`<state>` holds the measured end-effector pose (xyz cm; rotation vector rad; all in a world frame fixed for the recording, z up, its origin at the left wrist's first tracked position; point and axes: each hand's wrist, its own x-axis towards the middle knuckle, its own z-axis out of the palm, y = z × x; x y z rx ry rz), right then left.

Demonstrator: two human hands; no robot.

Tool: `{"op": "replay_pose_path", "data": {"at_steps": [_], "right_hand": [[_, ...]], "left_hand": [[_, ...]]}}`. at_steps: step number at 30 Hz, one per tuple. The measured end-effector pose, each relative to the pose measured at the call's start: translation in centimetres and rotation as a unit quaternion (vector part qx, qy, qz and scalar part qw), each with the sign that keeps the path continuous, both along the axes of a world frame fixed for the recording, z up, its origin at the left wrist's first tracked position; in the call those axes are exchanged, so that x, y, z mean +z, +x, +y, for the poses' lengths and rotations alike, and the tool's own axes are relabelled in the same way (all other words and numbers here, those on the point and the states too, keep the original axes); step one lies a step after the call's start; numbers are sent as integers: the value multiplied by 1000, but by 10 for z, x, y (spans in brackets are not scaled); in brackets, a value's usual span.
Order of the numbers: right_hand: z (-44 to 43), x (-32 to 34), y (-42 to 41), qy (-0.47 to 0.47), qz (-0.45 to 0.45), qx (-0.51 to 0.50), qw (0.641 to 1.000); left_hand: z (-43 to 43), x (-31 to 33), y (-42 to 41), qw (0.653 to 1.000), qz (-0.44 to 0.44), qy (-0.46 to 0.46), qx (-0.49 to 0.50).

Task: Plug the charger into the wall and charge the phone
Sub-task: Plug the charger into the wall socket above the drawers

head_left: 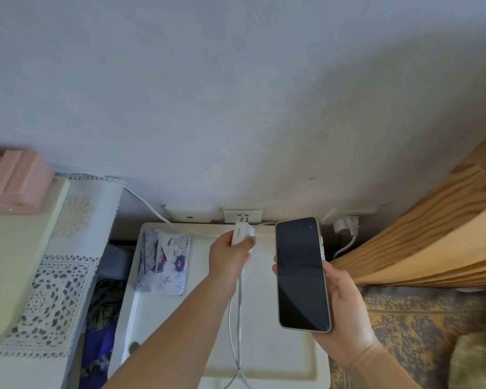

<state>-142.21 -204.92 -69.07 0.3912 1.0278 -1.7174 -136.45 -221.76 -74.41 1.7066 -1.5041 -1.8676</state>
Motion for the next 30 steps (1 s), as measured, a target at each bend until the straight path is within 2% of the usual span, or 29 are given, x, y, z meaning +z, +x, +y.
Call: {"op": "replay_pose_path", "data": {"at_steps": [2, 5, 7, 12, 23, 30], "right_hand": [[0, 0, -1, 3, -6, 4, 1000], [1, 1, -3, 10, -9, 7, 1000], [1, 2, -4, 12, -16, 7, 1000], [0, 2, -6, 16, -26, -2, 1000], [-4, 3, -14, 10, 5, 3, 1000], [-6, 2, -15, -8, 6, 1, 1000]], "left_hand": [[1, 0, -5, 1000, -10, -18, -2], [6, 3, -11, 987, -74, -134, -50], [13, 3, -14, 975, -110, -187, -38], [24, 6, -23, 968, -153, -200, 0], [18, 1, -12, 939, -194, -278, -56], [15, 1, -13, 929, -207, -295, -83]]}}
